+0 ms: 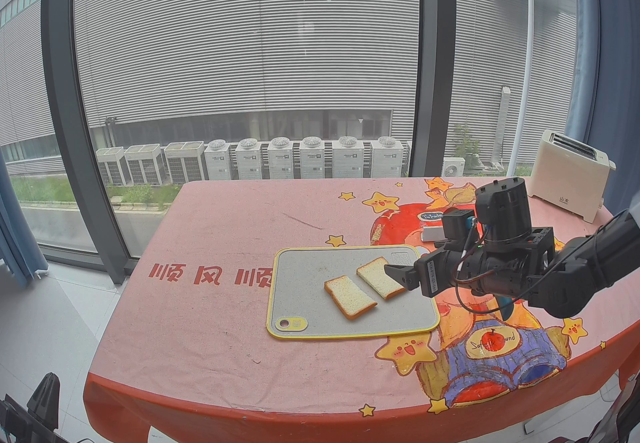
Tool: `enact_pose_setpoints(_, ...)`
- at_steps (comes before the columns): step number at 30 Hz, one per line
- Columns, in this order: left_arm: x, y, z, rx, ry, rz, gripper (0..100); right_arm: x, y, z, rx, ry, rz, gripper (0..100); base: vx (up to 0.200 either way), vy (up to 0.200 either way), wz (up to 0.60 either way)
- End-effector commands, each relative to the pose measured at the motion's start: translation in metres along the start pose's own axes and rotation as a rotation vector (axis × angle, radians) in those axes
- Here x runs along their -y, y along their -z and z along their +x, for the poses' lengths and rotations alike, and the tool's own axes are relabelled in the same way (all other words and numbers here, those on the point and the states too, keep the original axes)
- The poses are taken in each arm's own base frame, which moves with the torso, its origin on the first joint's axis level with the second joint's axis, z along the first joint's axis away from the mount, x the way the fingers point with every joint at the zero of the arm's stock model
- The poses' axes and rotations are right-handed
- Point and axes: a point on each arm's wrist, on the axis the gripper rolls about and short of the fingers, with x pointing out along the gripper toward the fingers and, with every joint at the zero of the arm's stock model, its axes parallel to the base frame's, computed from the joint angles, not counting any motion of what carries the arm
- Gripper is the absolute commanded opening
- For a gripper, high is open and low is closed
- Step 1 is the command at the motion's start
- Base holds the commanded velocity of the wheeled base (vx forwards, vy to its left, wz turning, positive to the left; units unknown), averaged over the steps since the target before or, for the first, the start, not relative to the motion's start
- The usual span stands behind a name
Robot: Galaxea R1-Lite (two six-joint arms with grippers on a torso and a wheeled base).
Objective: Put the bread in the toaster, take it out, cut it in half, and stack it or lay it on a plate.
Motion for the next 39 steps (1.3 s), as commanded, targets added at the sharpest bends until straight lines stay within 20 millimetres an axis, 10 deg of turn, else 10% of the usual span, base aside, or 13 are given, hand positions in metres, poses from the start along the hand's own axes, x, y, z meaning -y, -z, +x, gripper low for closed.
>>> enact_pose_setpoints(1, 0.000, 0.005, 0.001, -0.007, 0.000, 0.000, 0, 0.004, 0.007, 0.019, -0.040, 0.014, 0.001, 100, 0.000, 0.000, 0.00)
enact_pose_setpoints(39, 0.000, 0.005, 0.001, -0.011, 0.000, 0.000, 0, 0.029, 0.018, 0.053, -0.094, 0.093, 0.003, 100, 0.000, 0.000, 0.00)
